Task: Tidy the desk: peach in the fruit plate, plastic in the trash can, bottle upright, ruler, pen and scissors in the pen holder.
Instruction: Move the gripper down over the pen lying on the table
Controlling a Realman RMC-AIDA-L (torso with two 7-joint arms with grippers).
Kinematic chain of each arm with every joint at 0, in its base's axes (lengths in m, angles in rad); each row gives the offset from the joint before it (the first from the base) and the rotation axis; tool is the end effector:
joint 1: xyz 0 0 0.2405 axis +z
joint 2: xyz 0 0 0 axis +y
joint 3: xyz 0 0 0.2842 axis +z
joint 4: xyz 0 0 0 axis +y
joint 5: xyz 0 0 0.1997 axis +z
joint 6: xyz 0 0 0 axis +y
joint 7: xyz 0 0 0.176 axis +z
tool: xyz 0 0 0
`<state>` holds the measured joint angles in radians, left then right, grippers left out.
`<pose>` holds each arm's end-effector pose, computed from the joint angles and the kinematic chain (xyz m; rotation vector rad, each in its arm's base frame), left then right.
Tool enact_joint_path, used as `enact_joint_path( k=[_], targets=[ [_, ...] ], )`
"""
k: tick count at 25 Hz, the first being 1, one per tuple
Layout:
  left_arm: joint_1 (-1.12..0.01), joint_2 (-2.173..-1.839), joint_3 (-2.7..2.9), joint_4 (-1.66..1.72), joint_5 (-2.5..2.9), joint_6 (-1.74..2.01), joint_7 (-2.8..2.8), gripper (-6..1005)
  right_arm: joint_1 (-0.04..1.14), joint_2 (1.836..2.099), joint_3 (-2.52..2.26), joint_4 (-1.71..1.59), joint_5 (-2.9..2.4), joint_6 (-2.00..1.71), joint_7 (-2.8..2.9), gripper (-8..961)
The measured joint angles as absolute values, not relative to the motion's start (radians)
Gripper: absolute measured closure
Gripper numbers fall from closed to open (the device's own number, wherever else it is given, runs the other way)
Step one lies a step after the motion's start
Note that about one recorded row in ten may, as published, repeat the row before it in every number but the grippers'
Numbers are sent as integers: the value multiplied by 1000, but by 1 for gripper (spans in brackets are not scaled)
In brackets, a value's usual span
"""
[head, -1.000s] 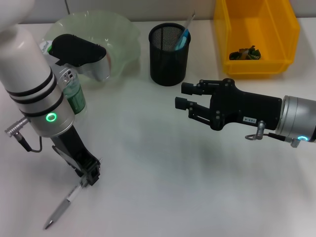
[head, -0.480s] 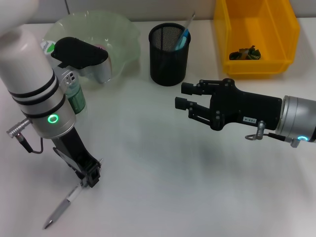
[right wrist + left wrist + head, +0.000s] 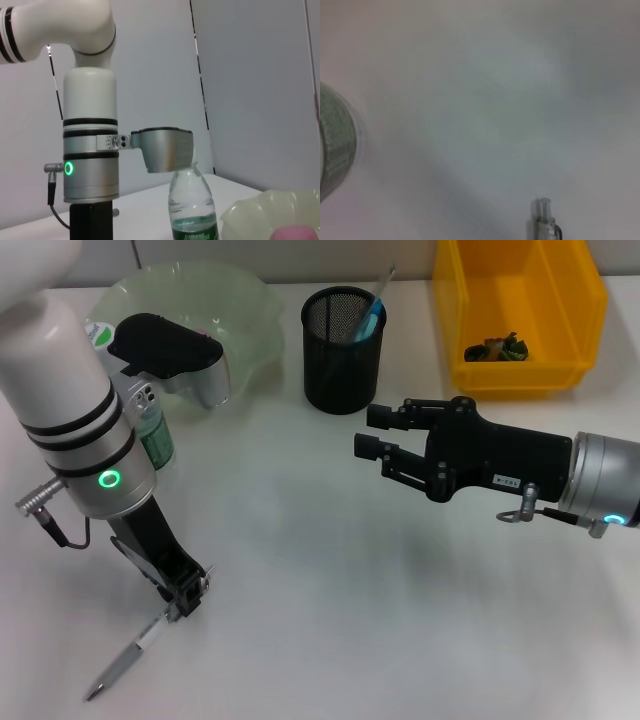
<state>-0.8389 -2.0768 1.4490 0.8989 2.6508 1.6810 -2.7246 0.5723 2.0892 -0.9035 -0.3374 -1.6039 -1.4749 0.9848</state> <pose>-0.2368 0.3456 -0.0770 -2.5439 -1.2763 1.0002 0.2311 0.3396 -0.0864 -2.6518 0.3858 0.9770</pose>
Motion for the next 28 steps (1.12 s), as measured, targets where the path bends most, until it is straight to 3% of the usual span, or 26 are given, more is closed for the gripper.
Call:
enact_joint_path(
  k=[28],
  targets=[
    [-861,-2076,1455,861,2651,1669,-2707,849,567,2088,-905,-337,-1593,-1478,990,586]
  ],
)
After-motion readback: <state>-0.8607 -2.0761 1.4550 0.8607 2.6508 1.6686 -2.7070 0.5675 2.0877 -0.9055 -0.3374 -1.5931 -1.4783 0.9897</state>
